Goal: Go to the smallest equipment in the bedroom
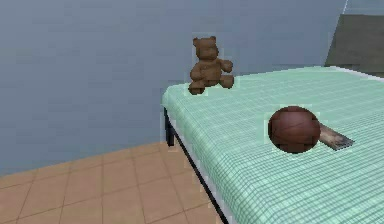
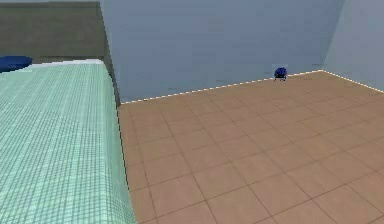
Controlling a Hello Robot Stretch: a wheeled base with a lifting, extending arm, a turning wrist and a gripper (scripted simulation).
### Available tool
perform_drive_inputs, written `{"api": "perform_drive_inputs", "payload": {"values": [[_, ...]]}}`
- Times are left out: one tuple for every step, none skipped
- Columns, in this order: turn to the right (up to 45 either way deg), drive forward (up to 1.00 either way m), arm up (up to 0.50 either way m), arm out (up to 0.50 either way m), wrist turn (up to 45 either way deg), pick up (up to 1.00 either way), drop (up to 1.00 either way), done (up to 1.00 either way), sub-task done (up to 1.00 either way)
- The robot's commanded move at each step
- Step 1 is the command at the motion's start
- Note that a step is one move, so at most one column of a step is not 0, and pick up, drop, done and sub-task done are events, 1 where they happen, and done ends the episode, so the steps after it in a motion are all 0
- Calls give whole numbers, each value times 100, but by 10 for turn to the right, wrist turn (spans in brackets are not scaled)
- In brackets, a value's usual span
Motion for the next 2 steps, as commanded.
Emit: {"api": "perform_drive_inputs", "payload": {"values": [[0,5,0,0,0,0,0,0,0],[300,0,0,0,0,0,0,0,0]]}}
